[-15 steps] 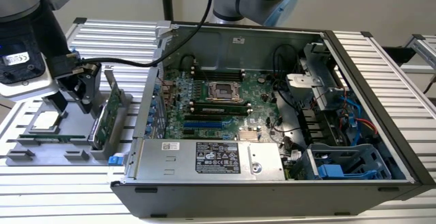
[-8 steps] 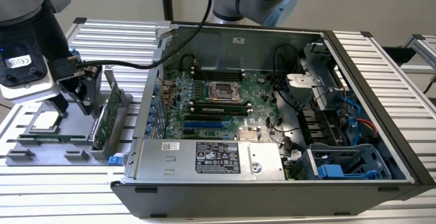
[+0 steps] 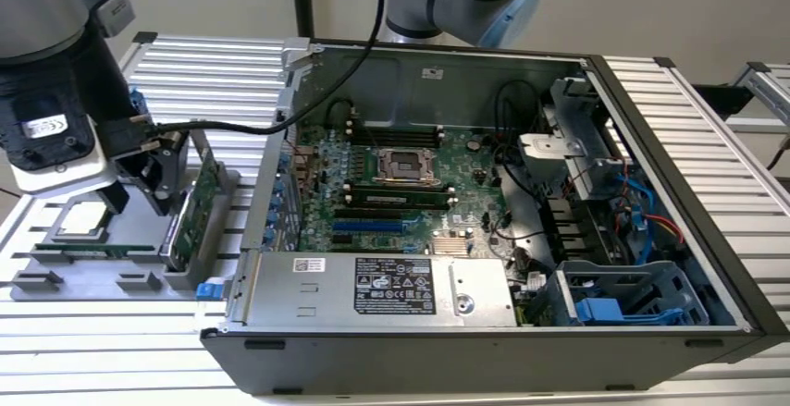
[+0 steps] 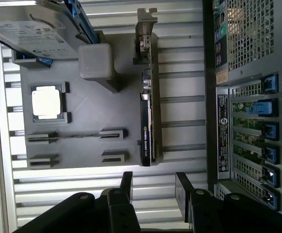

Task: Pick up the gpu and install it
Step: 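Pick up the gpu and move the gpu toward the slot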

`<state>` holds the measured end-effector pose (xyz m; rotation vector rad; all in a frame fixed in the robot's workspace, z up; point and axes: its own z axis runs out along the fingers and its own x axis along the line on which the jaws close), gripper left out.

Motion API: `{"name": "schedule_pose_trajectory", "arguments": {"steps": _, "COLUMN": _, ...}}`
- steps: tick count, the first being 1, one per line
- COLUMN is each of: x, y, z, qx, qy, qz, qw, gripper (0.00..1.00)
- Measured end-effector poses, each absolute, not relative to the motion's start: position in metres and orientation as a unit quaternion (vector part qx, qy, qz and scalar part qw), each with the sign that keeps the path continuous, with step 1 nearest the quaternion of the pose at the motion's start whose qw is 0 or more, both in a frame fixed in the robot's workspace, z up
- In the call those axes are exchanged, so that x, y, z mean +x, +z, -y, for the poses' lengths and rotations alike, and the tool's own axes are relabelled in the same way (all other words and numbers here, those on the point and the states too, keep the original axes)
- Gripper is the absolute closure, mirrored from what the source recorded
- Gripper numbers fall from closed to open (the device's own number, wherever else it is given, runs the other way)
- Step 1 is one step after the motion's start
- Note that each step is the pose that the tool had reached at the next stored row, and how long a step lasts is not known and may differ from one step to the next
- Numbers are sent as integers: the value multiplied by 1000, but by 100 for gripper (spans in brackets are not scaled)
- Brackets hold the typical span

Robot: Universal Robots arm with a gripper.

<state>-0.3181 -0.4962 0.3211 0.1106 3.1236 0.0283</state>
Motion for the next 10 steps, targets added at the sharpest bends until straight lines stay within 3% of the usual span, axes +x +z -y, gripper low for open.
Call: {"name": "schedule_pose_trajectory", "arguments": {"steps": 10, "x": -318, "y": 314, "z": 477, "qx": 36, "qy": 9, "qz": -999, "qw": 9, "gripper": 0}}
